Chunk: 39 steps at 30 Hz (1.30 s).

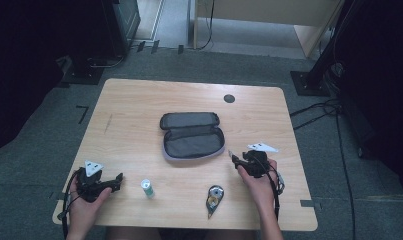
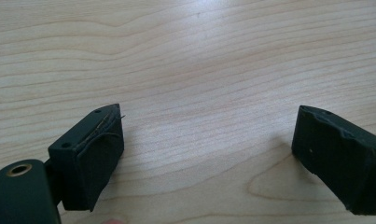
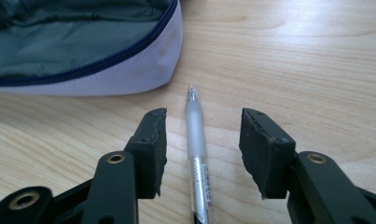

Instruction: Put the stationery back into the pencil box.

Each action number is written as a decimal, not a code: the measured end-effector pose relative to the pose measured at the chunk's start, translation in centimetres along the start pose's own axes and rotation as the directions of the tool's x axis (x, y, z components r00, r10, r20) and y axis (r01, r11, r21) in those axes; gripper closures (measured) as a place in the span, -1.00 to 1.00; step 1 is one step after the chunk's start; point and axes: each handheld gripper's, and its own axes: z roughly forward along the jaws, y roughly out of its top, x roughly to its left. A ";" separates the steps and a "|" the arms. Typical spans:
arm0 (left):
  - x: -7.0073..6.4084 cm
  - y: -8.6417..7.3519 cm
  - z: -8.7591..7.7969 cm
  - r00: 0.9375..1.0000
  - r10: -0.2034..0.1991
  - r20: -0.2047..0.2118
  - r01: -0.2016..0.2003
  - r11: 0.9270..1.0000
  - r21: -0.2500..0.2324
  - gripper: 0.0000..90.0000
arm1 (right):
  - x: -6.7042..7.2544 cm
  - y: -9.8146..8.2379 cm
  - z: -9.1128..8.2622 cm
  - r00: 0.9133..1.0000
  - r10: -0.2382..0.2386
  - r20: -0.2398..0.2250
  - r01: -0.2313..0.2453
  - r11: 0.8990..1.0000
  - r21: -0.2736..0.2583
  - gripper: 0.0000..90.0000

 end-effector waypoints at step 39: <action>0.0 0.0 0.0 1.000 0.000 -0.001 0.000 1.000 0.001 -0.79 | 0.9 -1.1 0.9 0.988 -0.153 0.035 0.149 0.984 0.094 0.79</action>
